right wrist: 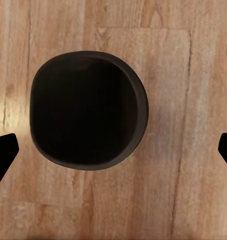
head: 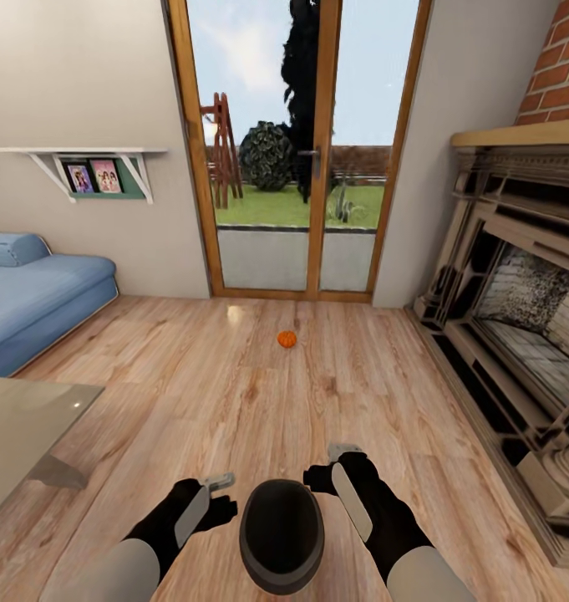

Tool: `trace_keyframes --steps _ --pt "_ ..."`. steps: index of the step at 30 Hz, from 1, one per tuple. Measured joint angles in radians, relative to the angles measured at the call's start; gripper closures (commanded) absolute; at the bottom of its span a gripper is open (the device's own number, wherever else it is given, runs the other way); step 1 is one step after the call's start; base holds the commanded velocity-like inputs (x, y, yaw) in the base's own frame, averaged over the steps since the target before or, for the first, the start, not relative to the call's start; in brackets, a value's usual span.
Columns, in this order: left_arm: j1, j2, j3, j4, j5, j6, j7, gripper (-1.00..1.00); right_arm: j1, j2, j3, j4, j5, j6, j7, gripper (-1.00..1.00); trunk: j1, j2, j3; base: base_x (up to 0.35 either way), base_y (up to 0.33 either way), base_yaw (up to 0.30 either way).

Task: Place each of the two pumpkins and all three candles from the living room inside a cabinet in the living room (use any cabinet), then make sure every cabinet is closed, and position the cauldron so it is next to a table in the living room.

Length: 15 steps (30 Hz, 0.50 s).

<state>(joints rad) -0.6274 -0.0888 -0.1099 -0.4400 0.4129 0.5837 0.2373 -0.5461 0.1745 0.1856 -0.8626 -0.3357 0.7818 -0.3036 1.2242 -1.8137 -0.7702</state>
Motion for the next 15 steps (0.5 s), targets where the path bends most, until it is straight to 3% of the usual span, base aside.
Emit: trace_keyframes --steps 7,15 --pt "0.000 -0.001 0.001 -0.074 0.000 0.015 0.002 -1.00 0.000 0.000 -0.001 0.000 -0.001 0.001 0.001 -1.00 0.027 -0.049 -0.022 0.000 0.000 0.000" --pt "0.000 -0.001 0.001 -0.090 -0.001 0.014 0.005 -1.00 -0.009 0.000 -0.003 0.005 -0.004 0.007 0.002 -1.00 0.058 -0.105 -0.047 0.000 0.000 0.000"
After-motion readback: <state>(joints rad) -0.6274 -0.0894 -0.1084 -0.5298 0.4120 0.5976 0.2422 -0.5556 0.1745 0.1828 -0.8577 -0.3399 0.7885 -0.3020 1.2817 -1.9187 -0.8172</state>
